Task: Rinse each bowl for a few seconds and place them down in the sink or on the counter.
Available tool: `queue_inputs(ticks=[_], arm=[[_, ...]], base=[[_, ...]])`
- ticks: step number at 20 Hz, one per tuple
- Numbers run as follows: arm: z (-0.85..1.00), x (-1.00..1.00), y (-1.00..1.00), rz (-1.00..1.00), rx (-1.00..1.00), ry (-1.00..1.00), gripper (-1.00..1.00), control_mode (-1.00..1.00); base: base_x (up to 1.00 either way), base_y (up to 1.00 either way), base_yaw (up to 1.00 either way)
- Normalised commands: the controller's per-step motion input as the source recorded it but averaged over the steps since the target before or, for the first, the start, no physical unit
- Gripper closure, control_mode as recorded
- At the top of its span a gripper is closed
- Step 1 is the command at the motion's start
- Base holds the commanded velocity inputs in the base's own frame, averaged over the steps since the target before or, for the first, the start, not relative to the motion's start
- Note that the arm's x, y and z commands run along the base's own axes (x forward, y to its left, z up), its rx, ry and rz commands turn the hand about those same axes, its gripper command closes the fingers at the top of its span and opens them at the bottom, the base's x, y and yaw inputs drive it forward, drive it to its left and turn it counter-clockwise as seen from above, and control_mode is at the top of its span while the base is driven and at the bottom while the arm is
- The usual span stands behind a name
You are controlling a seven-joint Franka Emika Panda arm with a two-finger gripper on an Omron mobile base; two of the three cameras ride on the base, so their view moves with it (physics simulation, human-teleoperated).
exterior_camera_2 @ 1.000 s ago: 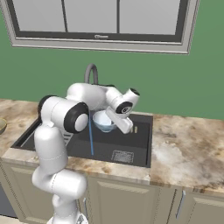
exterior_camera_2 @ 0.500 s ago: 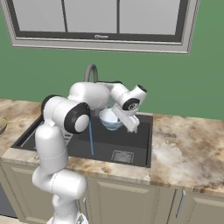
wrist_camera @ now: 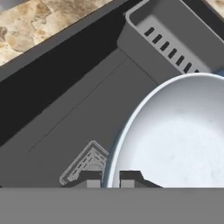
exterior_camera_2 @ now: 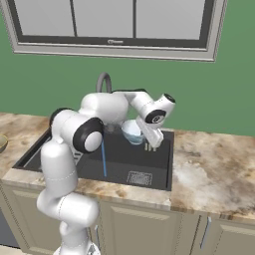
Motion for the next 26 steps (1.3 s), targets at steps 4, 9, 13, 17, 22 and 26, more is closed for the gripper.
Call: queue_inputs(ticks=[4, 9, 13, 17, 22, 26], arm=[[0.11, 0.0, -0.29, -0.2, -0.01, 0.0, 1.0, -1.0], [0.13, -0.01, -0.3, -0.21, -0.04, 0.0, 1.0, -1.0], [0.17, -0.03, -0.29, -0.24, -0.07, -0.02, 1.0, -1.0], [0.17, 0.0, -0.25, -0.25, -0.1, -0.02, 1.0, -1.0], [0.11, -0.02, -0.33, -0.25, -0.07, 0.0, 1.0, -1.0], [0.0, -0.09, -0.36, -0.21, -0.03, -0.02, 1.0, -1.0]], base=[[0.0, 0.0, 0.0], [0.0, 0.0, 0.0], [0.0, 0.0, 0.0], [0.0, 0.0, 0.0], [0.0, 0.0, 0.0], [0.0, 0.0, 0.0]])
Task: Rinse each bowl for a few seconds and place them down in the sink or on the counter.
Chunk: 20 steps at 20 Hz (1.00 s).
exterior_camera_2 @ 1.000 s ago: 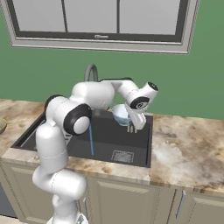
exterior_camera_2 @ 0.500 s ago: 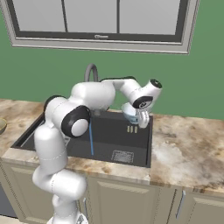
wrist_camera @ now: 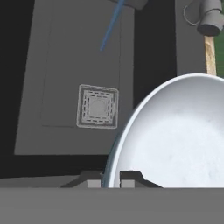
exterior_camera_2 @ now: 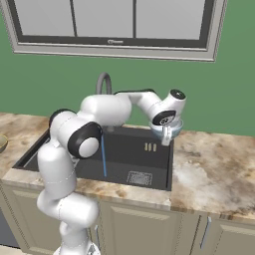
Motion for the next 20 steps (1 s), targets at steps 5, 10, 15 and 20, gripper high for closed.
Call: queue_inputs(ticks=[5, 10, 15, 20], arm=[[0.0, -0.15, -0.42, -0.1, 0.0, -0.02, 1.0, -1.0], [0.0, -0.01, -0.15, -0.06, 0.0, 0.0, 1.0, -1.0], [-0.03, 0.0, -0.15, -0.06, 0.0, 0.0, 1.0, -1.0], [-0.09, 0.0, -0.34, -0.03, 0.02, 0.0, 1.0, -1.0]], base=[[0.0, 0.0, 0.0], [0.0, 0.0, 0.0], [0.0, 0.0, 0.0], [0.0, 0.0, 0.0]])
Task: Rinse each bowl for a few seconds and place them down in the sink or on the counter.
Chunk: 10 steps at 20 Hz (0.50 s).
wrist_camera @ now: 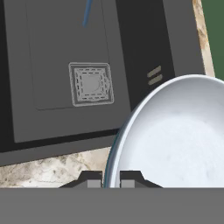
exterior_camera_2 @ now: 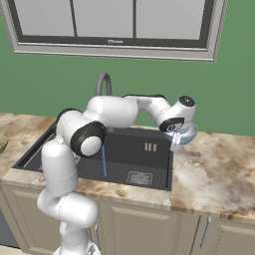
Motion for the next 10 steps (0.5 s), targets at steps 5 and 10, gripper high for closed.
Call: queue_inputs(ticks=[5, 10], arm=[[-0.15, 0.0, -0.22, -0.01, 0.03, 0.0, 1.0, -1.0], [-0.2, 0.0, -0.27, 0.0, 0.04, 0.0, 1.0, -1.0]], base=[[0.0, 0.0, 0.0], [0.0, 0.0, 0.0]])
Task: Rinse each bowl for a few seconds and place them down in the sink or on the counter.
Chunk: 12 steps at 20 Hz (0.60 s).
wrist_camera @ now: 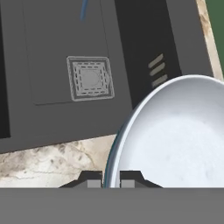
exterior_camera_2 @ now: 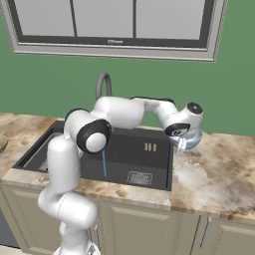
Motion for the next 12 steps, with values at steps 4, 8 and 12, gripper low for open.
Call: queue_inputs(ticks=[4, 8, 12], arm=[[-0.27, 0.0, -0.17, 0.0, 0.04, 0.01, 1.0, -1.0], [-0.31, 0.0, -0.08, 0.0, 0.02, 0.01, 1.0, -1.0], [-0.28, 0.02, -0.05, 0.0, 0.01, 0.01, 1.0, -1.0]], base=[[0.0, 0.0, 0.0], [0.0, 0.0, 0.0], [0.0, 0.0, 0.0]])
